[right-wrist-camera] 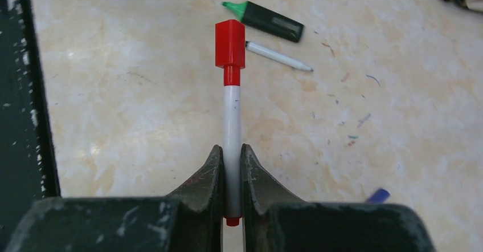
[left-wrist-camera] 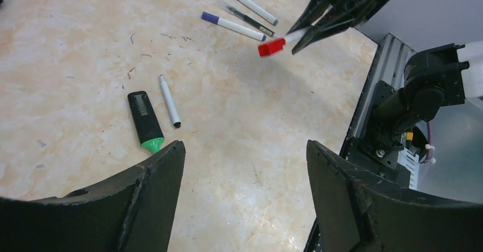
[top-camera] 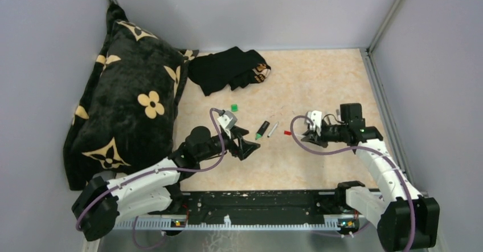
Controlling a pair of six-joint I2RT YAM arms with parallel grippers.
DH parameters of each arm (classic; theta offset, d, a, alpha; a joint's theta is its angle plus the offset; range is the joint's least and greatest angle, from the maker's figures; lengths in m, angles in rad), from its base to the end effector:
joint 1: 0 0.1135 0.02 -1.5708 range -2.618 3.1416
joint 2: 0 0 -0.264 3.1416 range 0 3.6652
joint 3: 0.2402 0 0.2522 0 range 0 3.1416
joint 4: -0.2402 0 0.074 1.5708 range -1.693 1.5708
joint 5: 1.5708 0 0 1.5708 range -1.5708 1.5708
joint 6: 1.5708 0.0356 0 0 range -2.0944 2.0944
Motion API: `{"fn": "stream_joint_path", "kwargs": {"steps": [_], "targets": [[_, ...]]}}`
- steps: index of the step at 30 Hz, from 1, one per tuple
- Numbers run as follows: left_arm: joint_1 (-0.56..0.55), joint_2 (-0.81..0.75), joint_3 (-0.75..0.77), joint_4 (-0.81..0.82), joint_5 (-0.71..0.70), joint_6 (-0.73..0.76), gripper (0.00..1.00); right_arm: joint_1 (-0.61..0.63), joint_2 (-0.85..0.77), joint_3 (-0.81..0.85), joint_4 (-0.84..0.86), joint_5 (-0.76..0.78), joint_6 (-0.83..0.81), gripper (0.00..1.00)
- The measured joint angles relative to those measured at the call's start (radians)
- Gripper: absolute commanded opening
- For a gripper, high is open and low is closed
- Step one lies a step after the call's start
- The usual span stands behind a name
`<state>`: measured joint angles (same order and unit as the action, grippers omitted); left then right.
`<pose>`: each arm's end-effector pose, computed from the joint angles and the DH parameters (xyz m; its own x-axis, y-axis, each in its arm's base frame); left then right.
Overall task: Insert the pens into the pen caps
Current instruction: Place the pen at the center of the board.
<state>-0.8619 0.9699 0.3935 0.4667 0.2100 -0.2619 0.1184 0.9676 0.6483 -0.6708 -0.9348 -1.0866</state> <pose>0.1356 -0.1695 0.2361 -0.2960 -0.0439 -0.9542 0.8289 0.4846 -0.2794 0.1692 0.0490 0.2314 0.0635 -0.5219 -0.8507 -0.9715 0.1629 -0.1724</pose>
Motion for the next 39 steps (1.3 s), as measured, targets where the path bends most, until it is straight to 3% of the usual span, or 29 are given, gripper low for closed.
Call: {"fn": "stream_joint_path", "kwargs": {"steps": [7, 16, 26, 39], "targets": [[0.000, -0.052, -0.039, -0.004, -0.046, -0.017, 0.89, -0.068, 0.003, -0.007, 0.237, 0.152, 0.322, 0.01], [0.000, -0.060, -0.061, -0.003, -0.090, -0.054, 0.91, -0.108, 0.063, -0.046, 0.426, 0.415, 0.593, 0.06], [0.000, -0.060, -0.067, -0.003, -0.095, -0.082, 0.91, -0.143, 0.206, -0.044, 0.469, 0.678, 0.718, 0.10], [0.000, -0.055, -0.067, 0.000, -0.094, -0.090, 0.91, -0.148, 0.311, -0.015, 0.440, 0.769, 0.750, 0.24]]}}
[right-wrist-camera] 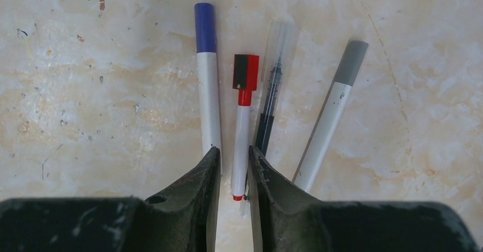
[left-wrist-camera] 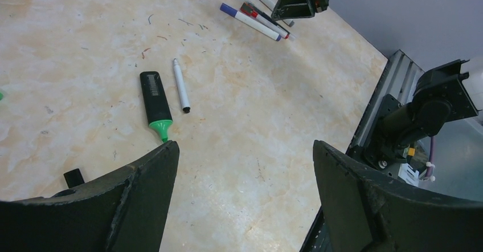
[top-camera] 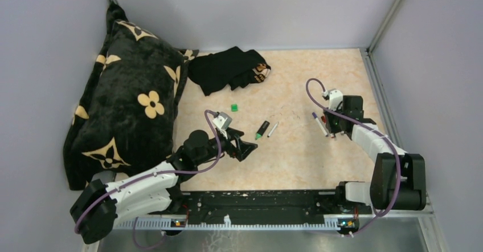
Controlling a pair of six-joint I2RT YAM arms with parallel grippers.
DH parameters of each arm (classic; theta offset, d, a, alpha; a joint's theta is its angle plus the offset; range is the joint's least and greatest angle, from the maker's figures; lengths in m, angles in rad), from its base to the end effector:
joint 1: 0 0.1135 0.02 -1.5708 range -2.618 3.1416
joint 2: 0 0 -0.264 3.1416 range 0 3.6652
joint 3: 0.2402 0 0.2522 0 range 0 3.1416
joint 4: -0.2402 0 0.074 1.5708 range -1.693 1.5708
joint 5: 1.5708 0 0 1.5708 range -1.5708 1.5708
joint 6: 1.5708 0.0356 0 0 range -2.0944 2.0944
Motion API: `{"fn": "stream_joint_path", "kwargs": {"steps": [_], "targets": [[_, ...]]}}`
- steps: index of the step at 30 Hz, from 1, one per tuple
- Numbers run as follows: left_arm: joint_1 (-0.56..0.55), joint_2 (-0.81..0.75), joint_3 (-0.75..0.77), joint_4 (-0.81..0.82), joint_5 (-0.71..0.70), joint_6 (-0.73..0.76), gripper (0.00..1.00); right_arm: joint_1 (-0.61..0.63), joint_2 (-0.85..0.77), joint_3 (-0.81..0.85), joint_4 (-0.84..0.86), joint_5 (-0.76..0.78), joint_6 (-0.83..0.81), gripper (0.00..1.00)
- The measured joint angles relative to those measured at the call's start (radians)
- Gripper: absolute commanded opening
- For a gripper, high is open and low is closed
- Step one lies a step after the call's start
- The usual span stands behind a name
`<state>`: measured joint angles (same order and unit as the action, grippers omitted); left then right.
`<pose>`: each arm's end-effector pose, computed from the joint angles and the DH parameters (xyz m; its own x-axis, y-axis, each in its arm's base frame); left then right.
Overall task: Insert the pens into the pen caps
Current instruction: Place the pen at the center of the board, then pick up the pen from the center of the board.
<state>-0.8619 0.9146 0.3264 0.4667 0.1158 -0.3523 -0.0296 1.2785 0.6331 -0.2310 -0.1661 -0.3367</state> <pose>0.1301 -0.1580 0.2234 -0.3600 -0.1067 -0.9268 0.7505 0.5569 -0.3557 0.2456 -0.0014 0.1830 -0.6997 -0.3052 -0.6460 -0.3260 0.9409 -0.0915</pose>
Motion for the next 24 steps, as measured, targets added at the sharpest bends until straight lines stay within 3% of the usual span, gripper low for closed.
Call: {"fn": "stream_joint_path", "kwargs": {"steps": [13, 24], "targets": [[0.000, 0.067, 0.003, 0.019, 0.040, -0.014, 0.91, -0.001, -0.020, 0.060, -0.077, -0.081, -0.014, 0.29], [0.000, 0.222, 0.127, -0.037, 0.045, -0.023, 0.90, -0.002, -0.165, 0.217, -0.224, -0.421, -0.082, 0.35]]}}
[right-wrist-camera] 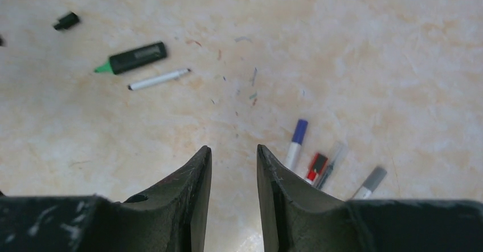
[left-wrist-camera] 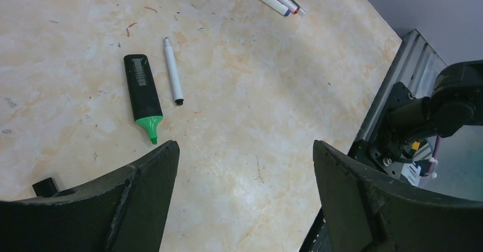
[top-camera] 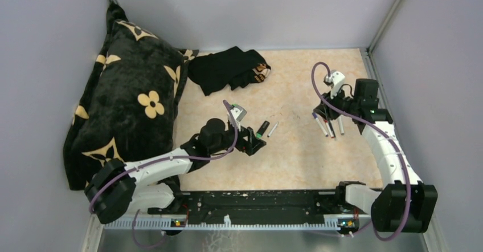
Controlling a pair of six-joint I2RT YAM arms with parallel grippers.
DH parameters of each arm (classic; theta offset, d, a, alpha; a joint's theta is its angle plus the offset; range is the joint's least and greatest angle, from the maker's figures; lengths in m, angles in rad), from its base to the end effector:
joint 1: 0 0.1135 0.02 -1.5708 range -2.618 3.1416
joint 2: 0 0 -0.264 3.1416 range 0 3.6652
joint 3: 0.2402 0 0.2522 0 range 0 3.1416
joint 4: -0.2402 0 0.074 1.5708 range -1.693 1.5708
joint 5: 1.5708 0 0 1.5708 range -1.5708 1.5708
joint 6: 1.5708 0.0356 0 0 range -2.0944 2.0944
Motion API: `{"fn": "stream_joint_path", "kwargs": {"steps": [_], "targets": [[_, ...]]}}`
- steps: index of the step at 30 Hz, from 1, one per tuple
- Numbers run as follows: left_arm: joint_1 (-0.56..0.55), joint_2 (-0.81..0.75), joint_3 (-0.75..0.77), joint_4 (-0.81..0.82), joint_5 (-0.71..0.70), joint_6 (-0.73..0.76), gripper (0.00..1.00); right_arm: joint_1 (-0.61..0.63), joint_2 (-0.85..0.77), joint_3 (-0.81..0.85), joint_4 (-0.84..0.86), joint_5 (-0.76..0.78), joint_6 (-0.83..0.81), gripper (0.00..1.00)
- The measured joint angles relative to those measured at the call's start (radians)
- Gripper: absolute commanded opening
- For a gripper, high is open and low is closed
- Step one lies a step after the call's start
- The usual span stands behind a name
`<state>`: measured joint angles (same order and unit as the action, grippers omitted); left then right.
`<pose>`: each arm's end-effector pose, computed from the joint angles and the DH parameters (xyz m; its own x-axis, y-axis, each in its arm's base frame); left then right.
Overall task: Insert the pens into the pen caps
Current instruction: Pick up the pen from the center of the board.
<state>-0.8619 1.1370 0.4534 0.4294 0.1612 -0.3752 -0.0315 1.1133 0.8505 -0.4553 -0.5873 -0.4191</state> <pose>0.1535 -0.1878 0.2174 -0.4639 -0.0146 -0.8857 0.7312 0.5581 -0.3922 0.2341 0.0124 0.2765 -0.4417 -0.3250 -0.8362 -0.6246 0.7805 0.0266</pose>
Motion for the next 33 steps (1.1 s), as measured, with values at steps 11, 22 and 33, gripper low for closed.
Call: {"fn": "stream_joint_path", "kwargs": {"steps": [11, 22, 33], "targets": [[0.000, 0.231, 0.208, -0.138, -0.073, -0.022, 0.77, 0.000, -0.087, 0.006, 0.074, -0.338, 0.081, 0.45], [0.000, 0.449, 0.431, -0.304, -0.131, -0.008, 0.52, 0.000, -0.194, -0.159, 0.164, -0.351, 0.109, 0.46], [-0.034, 0.652, 0.620, -0.442, -0.214, -0.006, 0.38, 0.000, -0.194, -0.159, 0.179, -0.344, 0.109, 0.47]]}}
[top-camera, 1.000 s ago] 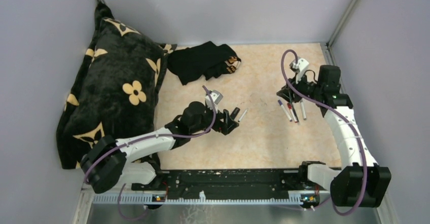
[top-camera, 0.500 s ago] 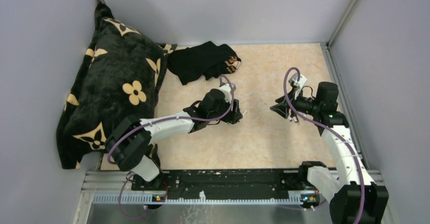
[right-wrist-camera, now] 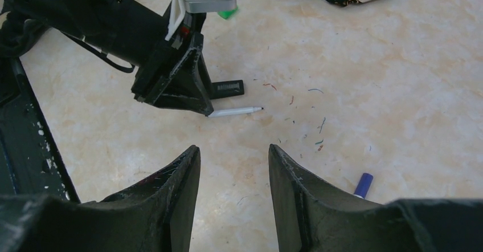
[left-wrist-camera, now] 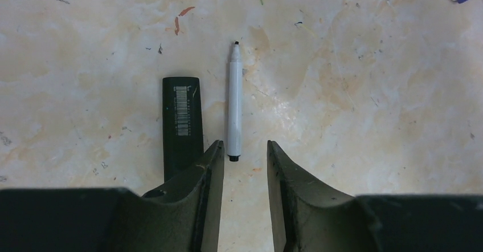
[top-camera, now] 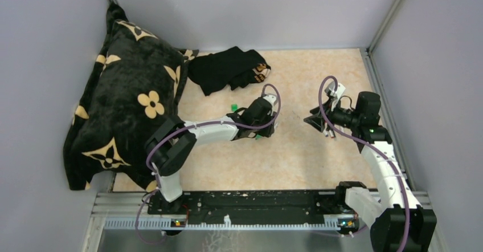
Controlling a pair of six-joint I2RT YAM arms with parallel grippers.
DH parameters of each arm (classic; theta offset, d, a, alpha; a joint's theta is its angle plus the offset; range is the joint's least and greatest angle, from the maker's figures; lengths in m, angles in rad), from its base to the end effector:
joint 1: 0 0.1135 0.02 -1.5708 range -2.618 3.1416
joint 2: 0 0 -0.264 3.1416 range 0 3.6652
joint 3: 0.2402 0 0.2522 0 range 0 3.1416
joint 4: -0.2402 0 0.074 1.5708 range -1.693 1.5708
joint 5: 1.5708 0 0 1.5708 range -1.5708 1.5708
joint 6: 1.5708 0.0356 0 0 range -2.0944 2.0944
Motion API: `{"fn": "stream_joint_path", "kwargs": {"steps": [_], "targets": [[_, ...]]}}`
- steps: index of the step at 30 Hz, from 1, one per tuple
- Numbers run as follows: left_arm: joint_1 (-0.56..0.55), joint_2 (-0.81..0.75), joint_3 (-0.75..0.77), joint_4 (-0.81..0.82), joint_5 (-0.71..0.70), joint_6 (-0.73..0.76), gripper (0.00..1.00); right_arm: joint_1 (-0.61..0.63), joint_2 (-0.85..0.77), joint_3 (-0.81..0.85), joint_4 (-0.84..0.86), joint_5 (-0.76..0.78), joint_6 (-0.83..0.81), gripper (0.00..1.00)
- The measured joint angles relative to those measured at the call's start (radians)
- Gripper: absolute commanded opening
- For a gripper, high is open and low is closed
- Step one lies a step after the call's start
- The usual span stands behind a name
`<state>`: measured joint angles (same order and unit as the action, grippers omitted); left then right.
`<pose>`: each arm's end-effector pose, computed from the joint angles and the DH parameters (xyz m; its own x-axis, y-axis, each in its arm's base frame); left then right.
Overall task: Insert the pens into the pen caps
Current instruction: Pick up the pen from the center of the board.
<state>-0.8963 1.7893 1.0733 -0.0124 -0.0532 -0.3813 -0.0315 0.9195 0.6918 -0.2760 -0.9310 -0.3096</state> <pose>0.2408 -0.2981 0.1828 -0.6669 0.2390 -0.7058 0.5462 0.8011 -0.2448 0.1964 0.0224 0.2806 -0.2513 -0.1741 -0.9521 -0.7979 0.5941 0.1020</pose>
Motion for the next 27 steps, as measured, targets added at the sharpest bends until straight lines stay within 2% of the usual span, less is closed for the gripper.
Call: {"fn": "stream_joint_path", "kwargs": {"steps": [12, 18, 27], "targets": [[-0.047, 0.159, 0.183, -0.126, -0.159, 0.017, 0.35, 0.000, 0.000, 0.000, 0.000, 0.003, 0.000, 0.47], [-0.064, 0.196, 0.208, -0.165, -0.203, 0.030, 0.29, 0.000, 0.000, 0.000, 0.000, 0.003, 0.000, 0.47], [-0.105, 0.231, 0.256, -0.210, -0.293, 0.050, 0.26, 0.000, 0.000, 0.000, 0.001, 0.003, 0.000, 0.47]]}}
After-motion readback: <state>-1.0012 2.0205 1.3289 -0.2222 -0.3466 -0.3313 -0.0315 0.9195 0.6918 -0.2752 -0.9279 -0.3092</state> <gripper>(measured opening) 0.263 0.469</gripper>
